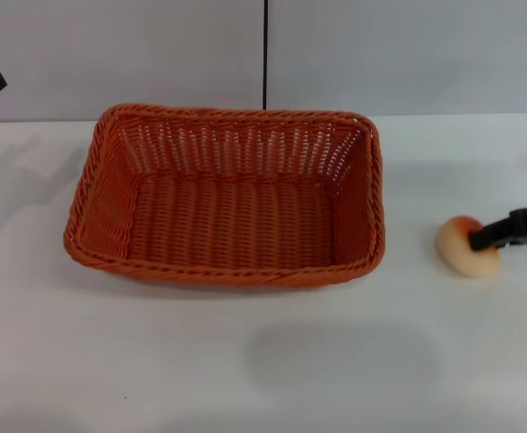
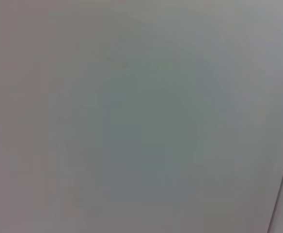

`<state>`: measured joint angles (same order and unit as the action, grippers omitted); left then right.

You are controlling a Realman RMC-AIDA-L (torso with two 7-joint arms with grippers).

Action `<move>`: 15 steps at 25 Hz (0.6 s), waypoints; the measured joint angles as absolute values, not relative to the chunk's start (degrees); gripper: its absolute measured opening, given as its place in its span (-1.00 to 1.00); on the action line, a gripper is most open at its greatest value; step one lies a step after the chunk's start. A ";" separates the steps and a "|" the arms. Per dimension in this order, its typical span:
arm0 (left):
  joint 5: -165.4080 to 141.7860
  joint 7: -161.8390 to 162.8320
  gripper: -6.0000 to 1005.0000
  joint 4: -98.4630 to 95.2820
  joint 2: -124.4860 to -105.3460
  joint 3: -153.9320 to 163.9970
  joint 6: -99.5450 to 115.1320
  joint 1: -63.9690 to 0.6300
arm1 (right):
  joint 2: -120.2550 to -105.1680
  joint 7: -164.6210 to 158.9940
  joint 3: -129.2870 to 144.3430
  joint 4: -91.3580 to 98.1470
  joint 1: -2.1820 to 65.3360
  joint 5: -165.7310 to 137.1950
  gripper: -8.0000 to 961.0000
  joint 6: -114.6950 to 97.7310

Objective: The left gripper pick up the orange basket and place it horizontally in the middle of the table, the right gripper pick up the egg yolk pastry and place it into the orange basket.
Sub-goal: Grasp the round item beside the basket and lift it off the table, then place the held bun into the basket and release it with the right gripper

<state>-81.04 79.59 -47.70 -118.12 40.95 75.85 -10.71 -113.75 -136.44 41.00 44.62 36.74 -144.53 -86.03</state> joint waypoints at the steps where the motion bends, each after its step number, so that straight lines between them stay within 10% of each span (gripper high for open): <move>1: -81.04 79.57 0.61 -47.54 -118.13 40.90 75.85 -10.76 | -113.76 -136.41 40.99 45.54 36.31 -143.84 -0.18 -86.40; 15: -81.02 79.53 0.61 -46.86 -118.06 40.69 75.93 -11.08 | -114.64 -138.28 33.54 68.08 30.60 -127.95 -0.69 -99.94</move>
